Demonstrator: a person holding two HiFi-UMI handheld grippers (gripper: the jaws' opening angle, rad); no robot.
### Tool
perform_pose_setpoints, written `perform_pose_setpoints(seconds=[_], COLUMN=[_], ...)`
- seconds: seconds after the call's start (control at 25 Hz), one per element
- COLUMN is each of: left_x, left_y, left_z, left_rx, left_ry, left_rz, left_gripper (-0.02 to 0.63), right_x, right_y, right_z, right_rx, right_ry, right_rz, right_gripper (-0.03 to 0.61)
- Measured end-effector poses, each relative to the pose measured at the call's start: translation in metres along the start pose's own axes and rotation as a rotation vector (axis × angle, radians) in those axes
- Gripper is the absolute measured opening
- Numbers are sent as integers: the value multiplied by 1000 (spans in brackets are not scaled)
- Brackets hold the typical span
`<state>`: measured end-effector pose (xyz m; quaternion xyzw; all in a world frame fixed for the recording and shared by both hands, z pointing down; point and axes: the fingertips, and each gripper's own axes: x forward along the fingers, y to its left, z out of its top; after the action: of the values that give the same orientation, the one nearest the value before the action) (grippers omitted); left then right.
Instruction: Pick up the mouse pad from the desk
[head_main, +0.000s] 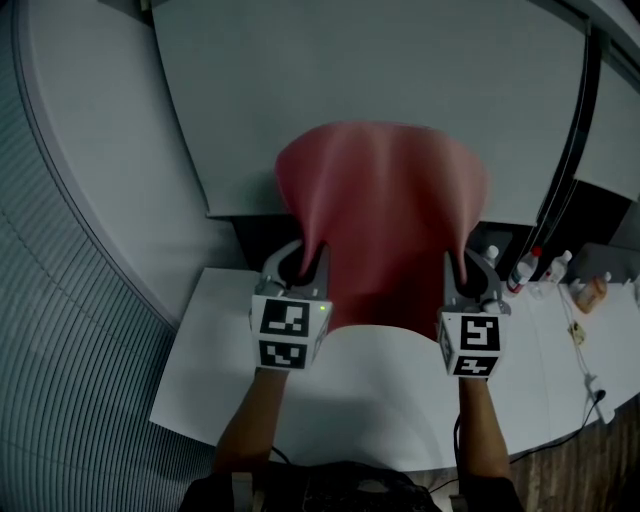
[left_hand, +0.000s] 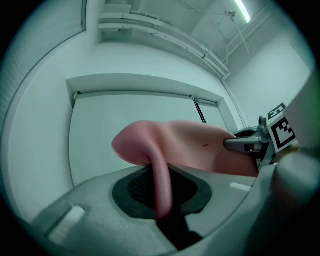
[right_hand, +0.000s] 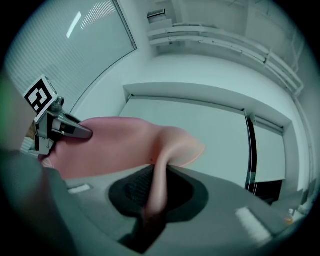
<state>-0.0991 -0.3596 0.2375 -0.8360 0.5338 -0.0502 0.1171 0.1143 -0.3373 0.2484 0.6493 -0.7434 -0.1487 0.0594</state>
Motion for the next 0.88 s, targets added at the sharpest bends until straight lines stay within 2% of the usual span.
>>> perform_pose_setpoints(seconds=[0.24,0.88], left_x=[-1,1], left_y=[1,2], left_z=[12,14], left_rx=[7,7], left_ry=[-35,-29], left_rz=[11,1], left_gripper=[58,58], right_x=[0,1], right_y=[-3,-4], right_z=[12,17], right_rx=[-16,-32], right_ry=[-26,-28], right_rz=[-21,-30], right_gripper=[58,61])
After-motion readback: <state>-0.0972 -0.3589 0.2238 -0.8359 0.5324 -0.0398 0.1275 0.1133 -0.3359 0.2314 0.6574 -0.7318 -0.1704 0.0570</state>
